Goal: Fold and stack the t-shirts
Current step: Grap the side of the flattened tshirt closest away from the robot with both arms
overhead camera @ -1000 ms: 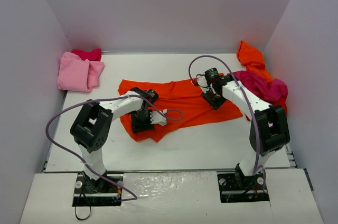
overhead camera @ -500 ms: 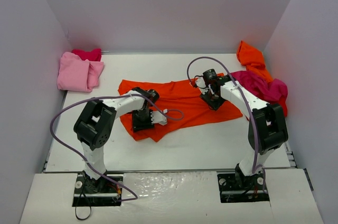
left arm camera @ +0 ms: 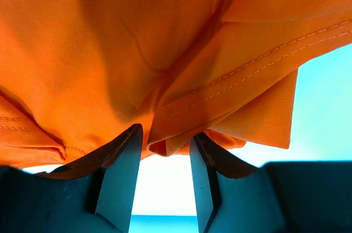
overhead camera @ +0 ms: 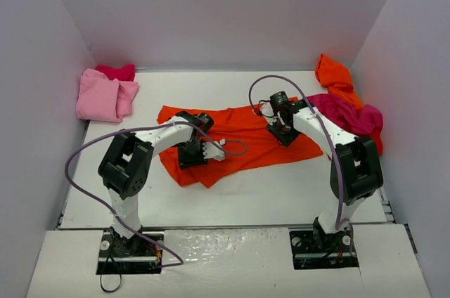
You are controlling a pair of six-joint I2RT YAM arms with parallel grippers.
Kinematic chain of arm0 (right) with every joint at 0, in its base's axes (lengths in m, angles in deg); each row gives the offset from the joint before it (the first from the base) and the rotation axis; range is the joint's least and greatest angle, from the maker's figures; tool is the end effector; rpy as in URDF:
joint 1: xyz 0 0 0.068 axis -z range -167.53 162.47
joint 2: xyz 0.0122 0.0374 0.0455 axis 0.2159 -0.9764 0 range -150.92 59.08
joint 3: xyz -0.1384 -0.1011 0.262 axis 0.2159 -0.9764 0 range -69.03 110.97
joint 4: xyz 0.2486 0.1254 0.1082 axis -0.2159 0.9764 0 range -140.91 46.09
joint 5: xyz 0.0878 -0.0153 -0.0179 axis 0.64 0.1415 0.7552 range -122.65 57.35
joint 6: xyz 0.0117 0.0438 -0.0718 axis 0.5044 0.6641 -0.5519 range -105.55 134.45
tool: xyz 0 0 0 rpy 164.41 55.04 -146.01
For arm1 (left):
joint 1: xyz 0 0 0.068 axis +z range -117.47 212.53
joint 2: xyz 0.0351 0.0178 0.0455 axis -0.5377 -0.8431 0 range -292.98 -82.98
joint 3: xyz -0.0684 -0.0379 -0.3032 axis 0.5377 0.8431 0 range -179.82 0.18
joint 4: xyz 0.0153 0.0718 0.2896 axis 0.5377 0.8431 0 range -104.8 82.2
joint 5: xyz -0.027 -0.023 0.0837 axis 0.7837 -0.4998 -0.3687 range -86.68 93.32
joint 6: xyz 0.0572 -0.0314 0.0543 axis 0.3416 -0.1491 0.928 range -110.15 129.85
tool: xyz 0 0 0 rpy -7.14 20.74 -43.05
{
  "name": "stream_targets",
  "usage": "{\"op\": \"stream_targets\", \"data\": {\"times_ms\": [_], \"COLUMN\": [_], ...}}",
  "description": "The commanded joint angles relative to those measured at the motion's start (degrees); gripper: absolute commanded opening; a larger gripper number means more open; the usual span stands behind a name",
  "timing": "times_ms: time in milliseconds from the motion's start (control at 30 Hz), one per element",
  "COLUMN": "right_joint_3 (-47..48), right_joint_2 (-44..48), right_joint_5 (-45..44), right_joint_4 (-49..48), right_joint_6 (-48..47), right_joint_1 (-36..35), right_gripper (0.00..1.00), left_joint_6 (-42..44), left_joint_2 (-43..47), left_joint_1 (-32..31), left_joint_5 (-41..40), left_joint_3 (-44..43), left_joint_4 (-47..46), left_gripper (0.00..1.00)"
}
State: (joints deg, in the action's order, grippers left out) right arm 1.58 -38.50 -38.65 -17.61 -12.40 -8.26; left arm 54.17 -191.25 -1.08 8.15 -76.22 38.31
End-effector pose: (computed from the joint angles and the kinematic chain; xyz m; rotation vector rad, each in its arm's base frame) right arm 0.3904 0.1393 0.2120 -1.0251 2.4155 -0.1744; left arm 0.3313 -0.2278 0.1566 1.9188 2.3636 -0.1152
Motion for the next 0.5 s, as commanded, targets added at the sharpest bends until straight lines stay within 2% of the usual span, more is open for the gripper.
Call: {"op": "stream_targets", "data": {"times_ms": [0,167,233,333,467], "right_joint_3": [2.1,1.3,1.1,0.9,0.8], "right_joint_2": [-0.1,0.3,0.3,0.2,-0.1], "right_joint_5": [-0.7,-1.1,-1.1,-1.0,-0.9], "right_joint_4": [-0.1,-0.2,-0.3,-0.6,-0.8], "right_joint_6": [0.5,0.0,0.0,0.0,0.2], "right_joint_1": [-0.5,-0.5,-0.5,-0.5,-0.5], "right_gripper": [0.31,0.31,0.31,0.31,0.31], "left_joint_6": [1.0,1.2,1.3,1.6,1.7], "left_joint_2": [1.1,0.2,0.2,0.1,0.2], "left_joint_1": [0.6,0.6,0.6,0.6,0.6], "left_joint_5": [-0.8,-0.9,-0.8,-0.4,-0.6], "left_joint_3": [-2.8,-2.9,-2.9,-3.2,-3.2], "left_joint_4": [2.7,2.4,2.4,2.7,2.8], "left_gripper": [0.36,0.35,0.32,0.2,0.0]}}
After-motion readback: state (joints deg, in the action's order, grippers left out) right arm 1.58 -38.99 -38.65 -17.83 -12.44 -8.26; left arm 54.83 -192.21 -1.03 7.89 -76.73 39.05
